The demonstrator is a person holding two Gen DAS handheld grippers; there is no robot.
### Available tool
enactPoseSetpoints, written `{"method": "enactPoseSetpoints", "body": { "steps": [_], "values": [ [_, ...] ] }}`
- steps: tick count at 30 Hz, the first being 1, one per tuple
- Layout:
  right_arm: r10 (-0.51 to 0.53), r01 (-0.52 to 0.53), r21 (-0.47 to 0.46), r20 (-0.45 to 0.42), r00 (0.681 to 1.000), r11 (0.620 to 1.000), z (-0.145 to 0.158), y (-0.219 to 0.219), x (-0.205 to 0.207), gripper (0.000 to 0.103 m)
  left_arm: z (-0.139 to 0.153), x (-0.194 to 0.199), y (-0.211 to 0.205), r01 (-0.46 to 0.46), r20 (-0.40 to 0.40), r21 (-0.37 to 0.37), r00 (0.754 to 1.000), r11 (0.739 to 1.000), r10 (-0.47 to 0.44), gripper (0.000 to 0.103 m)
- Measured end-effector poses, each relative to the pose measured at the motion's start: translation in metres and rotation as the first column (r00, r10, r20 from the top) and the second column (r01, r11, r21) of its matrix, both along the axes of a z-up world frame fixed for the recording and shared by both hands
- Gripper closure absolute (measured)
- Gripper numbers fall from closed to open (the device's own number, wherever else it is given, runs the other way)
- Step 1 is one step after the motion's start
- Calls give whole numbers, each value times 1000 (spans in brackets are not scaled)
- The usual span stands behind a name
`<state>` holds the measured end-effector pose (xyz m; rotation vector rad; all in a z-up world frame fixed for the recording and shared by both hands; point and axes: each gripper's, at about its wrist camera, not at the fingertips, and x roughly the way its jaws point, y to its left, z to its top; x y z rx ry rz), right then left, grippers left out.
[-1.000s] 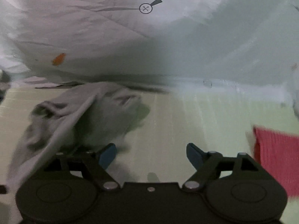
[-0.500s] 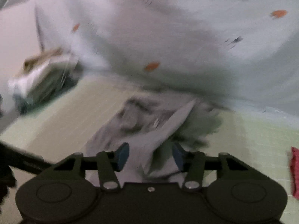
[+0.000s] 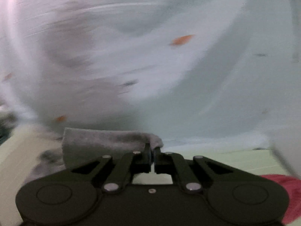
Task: Fold clothes
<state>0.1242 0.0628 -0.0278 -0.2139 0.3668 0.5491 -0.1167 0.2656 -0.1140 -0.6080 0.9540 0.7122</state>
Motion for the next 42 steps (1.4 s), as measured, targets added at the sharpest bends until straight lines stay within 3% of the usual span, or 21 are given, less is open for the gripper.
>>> {"method": "enactPoseSetpoints", "body": {
  "steps": [2, 4, 7, 9, 11, 14, 17, 19, 25, 27, 30, 32, 33, 37, 42],
  "values": [
    [-76, 77, -50, 25, 997, 996, -4, -17, 18, 99, 0, 5, -4, 7, -4, 2, 1000, 1000, -7, 12],
    [-143, 144, -94, 16, 990, 985, -16, -31, 31, 89, 0, 11, -9, 18, -4, 5, 1000, 1000, -17, 12],
    [-211, 198, -155, -73, 975, 968, -46, -40, 27, 51, -1, 22, -16, 44, -8, 7, 999, 999, -44, 12],
    [-197, 173, -155, -156, 968, 973, -67, -45, 15, 47, -4, 30, -21, 70, -21, 10, 997, 997, -70, 12],
    [-161, 139, -95, -283, 946, 986, -83, -46, 8, 44, -7, 39, -26, 88, -38, 12, 995, 996, -87, 12],
    [-112, 117, -15, -446, 888, 993, -108, -44, -7, 43, -12, 48, -29, 98, -44, -5, 994, 995, -98, 12],
    [-76, 113, 34, -555, 828, 993, -124, -43, -15, 39, -17, 52, -24, 80, -21, -43, 996, 996, -81, 12],
    [-57, 110, 51, -597, 800, 993, -133, -42, -20, 35, -22, 53, -19, 58, 7, -80, 998, 995, -58, 12],
    [-72, 87, -5, -613, 787, 996, -139, -31, -23, 21, -35, 56, -2, -2, 85, -194, 996, 981, 19, 15],
    [-83, 90, -20, -615, 784, 996, -139, -29, -23, 19, -39, 56, 2, -14, 106, -226, 994, 974, 39, 24],
    [-98, 89, -45, -613, 784, 995, -143, -25, -24, 17, -43, 55, 6, -26, 132, -267, 989, 963, 64, 49],
    [-112, 92, -63, -615, 781, 994, -146, -24, -25, 17, -43, 54, 9, -32, 129, -262, 989, 965, 68, 78],
    [-118, 95, -70, -616, 779, 993, -147, -23, -26, 17, -42, 53, 11, -34, 127, -252, 990, 967, 68, 84],
    [-136, 100, -93, -617, 775, 991, -150, -21, -31, 14, -29, 34, 27, -60, 187, -225, 977, 973, 104, 90],
    [-130, 82, -108, -589, 798, 991, -146, -17, -45, 4, 10, 1, 48, -156, 219, -6, 964, 988, 153, 90]
  ]
}}
